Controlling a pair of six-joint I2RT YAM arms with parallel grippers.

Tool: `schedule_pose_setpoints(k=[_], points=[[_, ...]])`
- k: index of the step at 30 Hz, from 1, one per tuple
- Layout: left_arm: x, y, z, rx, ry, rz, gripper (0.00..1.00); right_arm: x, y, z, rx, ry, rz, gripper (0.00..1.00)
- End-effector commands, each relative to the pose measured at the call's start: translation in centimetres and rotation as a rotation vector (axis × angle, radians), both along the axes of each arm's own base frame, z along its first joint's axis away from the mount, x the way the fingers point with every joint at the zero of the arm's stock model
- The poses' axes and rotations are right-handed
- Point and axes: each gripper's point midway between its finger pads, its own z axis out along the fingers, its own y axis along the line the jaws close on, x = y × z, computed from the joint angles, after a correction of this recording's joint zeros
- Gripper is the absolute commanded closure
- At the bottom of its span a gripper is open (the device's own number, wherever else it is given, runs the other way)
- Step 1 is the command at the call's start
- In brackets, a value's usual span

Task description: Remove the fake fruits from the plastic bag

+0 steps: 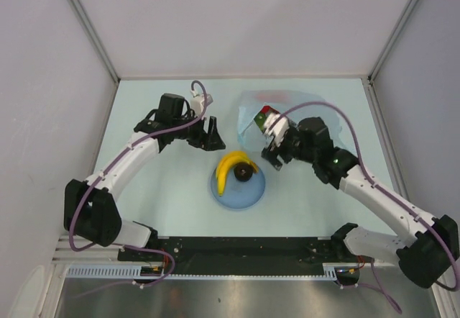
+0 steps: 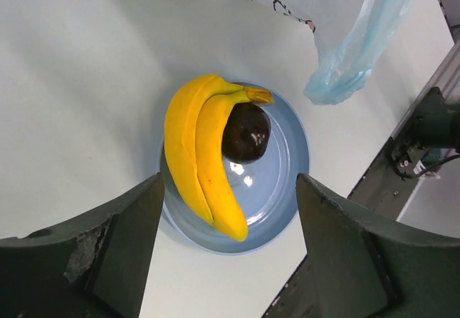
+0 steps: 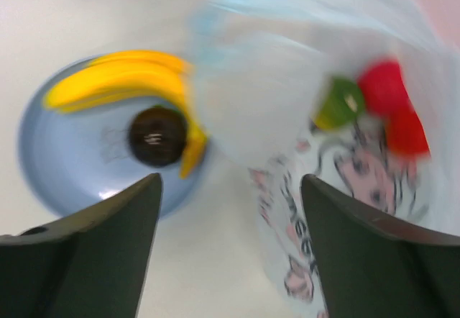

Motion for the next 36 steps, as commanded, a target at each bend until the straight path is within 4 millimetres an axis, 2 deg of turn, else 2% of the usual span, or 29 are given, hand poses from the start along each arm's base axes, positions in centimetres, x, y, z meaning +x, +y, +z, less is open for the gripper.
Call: schedule_pose_setpoints(k=[1, 3, 6, 7, 8, 9, 10, 12, 13, 15, 18, 22, 23, 26, 29, 31, 32, 33, 34, 35, 36], points=[[1.4, -1.0, 1.7, -0.06, 0.014, -0.001, 0.21, 5.4, -5.0, -0.6, 0.166, 0.235, -0.45, 0.29], [1.9, -1.3, 2.3, -0.065, 0.013, -0.006, 0.21, 6.8, -5.5, -1.6, 0.165, 0.256, -0.507, 0.35], [2.4, -1.6, 2.4, -0.071, 0.024, -0.006, 0.22, 9.0, -6.2, -2.0, 0.197, 0.25, -0.572, 0.45], [2.8, -1.9, 3.4, -0.086, 0.0, -0.011, 0.14, 9.4, -6.6, -2.2, 0.202, 0.249, -0.592, 0.45], [3.1, -2.3, 4.4, -0.105, -0.025, -0.02, 0.01, 9.9, -6.7, -2.6, 0.204, 0.25, -0.605, 0.45], [2.7, -2.9, 5.6, -0.144, -0.037, -0.066, 0.0, 10.5, -6.9, -2.3, 0.217, 0.234, -0.625, 0.45], [3.2, -3.4, 7.8, -0.163, -0.097, -0.092, 0.0, 10.8, -6.8, -2.2, 0.22, 0.229, -0.63, 0.45], [3.3, -4.0, 9.6, -0.169, -0.137, -0.112, 0.0, 11.2, -6.4, -2.3, 0.228, 0.242, -0.621, 0.44], [3.6, -4.2, 11.1, -0.178, -0.176, -0.114, 0.0, 11.3, -6.0, -1.9, 0.249, 0.253, -0.621, 0.44], [3.6, -4.6, 12.2, -0.184, -0.206, -0.121, 0.0, 11.4, -5.4, -1.7, 0.271, 0.263, -0.608, 0.43], [3.6, -5.6, 11.6, -0.133, -0.225, -0.135, 0.0, 11.1, -4.8, -1.7, 0.286, 0.279, -0.595, 0.41], [4.3, -7.4, 8.8, -0.019, -0.246, -0.137, 0.0, 11.0, -4.9, -1.3, 0.313, 0.294, -0.61, 0.39], [4.7, -8.2, 7.2, 0.033, -0.236, -0.126, 0.0, 11.0, -5.0, -1.3, 0.322, 0.301, -0.62, 0.37], [5.1, -9.6, 6.1, 0.08, -0.233, -0.136, 0.02, 11.3, -5.6, -1.1, 0.329, 0.293, -0.646, 0.36], [5.1, -9.8, 6.5, 0.086, -0.246, -0.144, 0.12, 11.7, -6.2, -1.2, 0.323, 0.279, -0.672, 0.35], [4.5, -9.3, 6.7, 0.103, -0.266, -0.187, 0.36, 12.2, -6.7, -1.8, 0.314, 0.28, -0.691, 0.35], [3.8, -9.4, 6.8, 0.093, -0.266, -0.223, 0.54, 12.6, -6.7, -1.7, 0.322, 0.273, -0.694, 0.35], [3.3, -9.0, 6.8, 0.097, -0.269, -0.23, 0.96, 12.9, -6.8, -1.9, 0.321, 0.273, -0.699, 0.35], [3.0, -8.8, 6.8, 0.097, -0.267, -0.227, 1.0, 13.2, -6.7, -2.1, 0.323, 0.272, -0.702, 0.35], [2.4, -8.7, 6.8, 0.091, -0.264, -0.237, 1.0, 13.6, -6.5, -3.2, 0.315, 0.29, -0.705, 0.35], [1.5, -8.5, 6.6, 0.079, -0.253, -0.257, 1.0, 14.3, -6.2, -2.8, 0.345, 0.281, -0.707, 0.35]])
